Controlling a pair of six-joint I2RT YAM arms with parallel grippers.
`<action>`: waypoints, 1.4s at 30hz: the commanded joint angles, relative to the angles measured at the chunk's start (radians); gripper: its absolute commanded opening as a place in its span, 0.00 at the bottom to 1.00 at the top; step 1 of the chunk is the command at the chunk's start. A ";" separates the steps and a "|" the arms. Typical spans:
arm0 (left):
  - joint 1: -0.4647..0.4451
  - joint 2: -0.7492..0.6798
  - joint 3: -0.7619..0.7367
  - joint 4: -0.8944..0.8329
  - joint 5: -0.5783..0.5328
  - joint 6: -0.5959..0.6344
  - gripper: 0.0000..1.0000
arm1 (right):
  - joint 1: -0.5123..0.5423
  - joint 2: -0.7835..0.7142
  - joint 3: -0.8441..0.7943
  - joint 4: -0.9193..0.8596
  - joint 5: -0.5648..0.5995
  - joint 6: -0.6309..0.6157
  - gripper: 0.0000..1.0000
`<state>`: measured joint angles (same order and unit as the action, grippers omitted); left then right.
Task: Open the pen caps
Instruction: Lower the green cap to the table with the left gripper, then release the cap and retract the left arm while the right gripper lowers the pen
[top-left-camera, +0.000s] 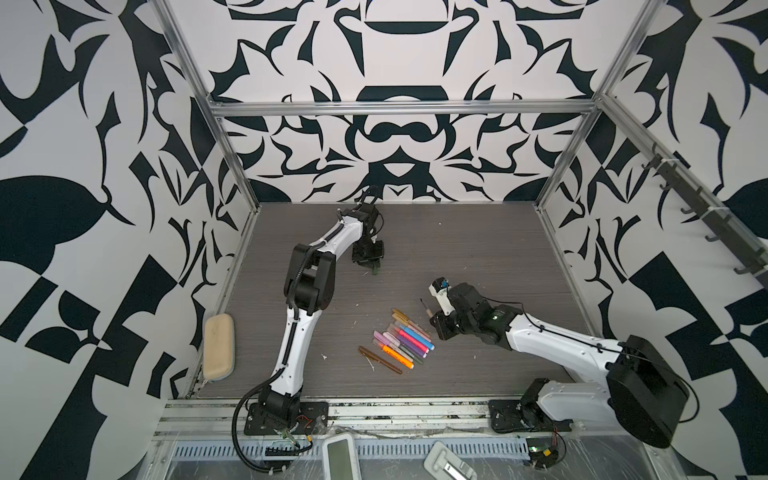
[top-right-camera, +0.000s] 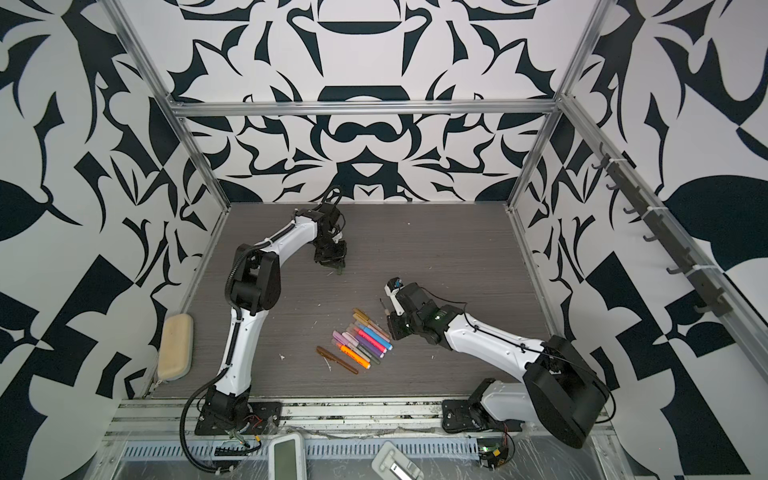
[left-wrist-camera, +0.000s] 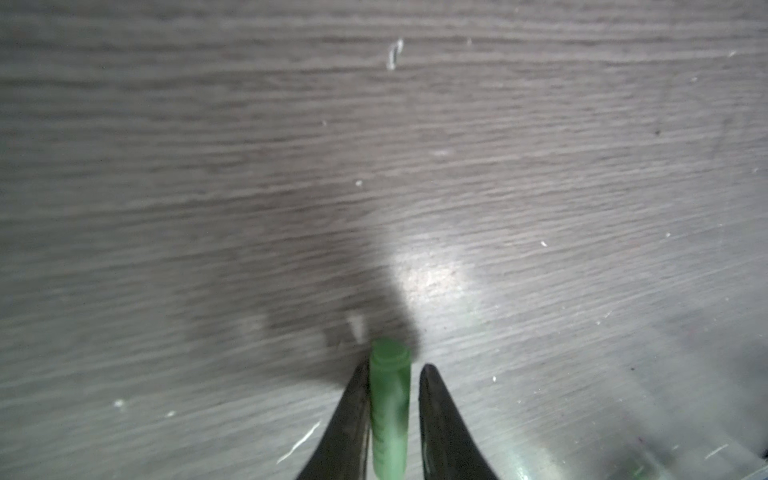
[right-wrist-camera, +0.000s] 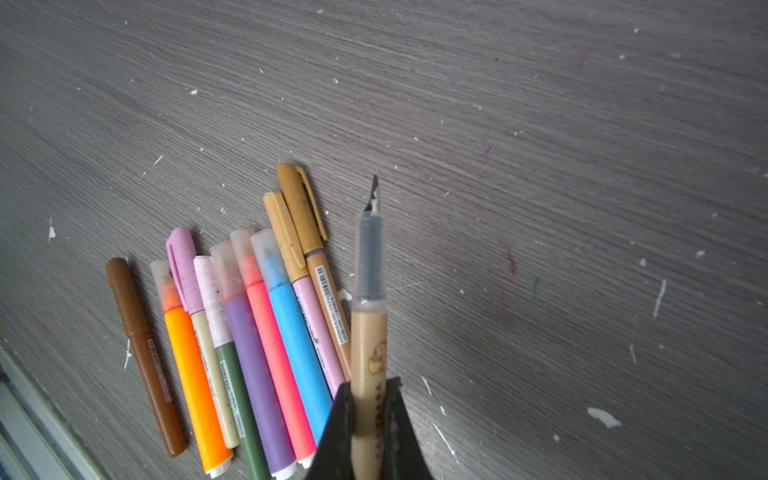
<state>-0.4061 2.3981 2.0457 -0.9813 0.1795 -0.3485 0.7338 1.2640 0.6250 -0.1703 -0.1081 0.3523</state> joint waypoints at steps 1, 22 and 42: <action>-0.003 -0.022 -0.024 -0.044 0.012 -0.006 0.26 | -0.002 -0.025 0.019 -0.006 0.021 0.003 0.00; -0.002 -0.901 -0.782 0.204 0.095 -0.043 0.40 | -0.131 0.253 0.284 -0.022 0.221 0.110 0.00; -0.007 -1.682 -1.093 0.093 0.006 -0.087 0.49 | -0.123 0.713 0.692 -0.095 0.402 0.169 0.00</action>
<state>-0.4110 0.7300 0.9405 -0.8200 0.1905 -0.4377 0.6041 1.9980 1.2728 -0.2352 0.2497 0.4889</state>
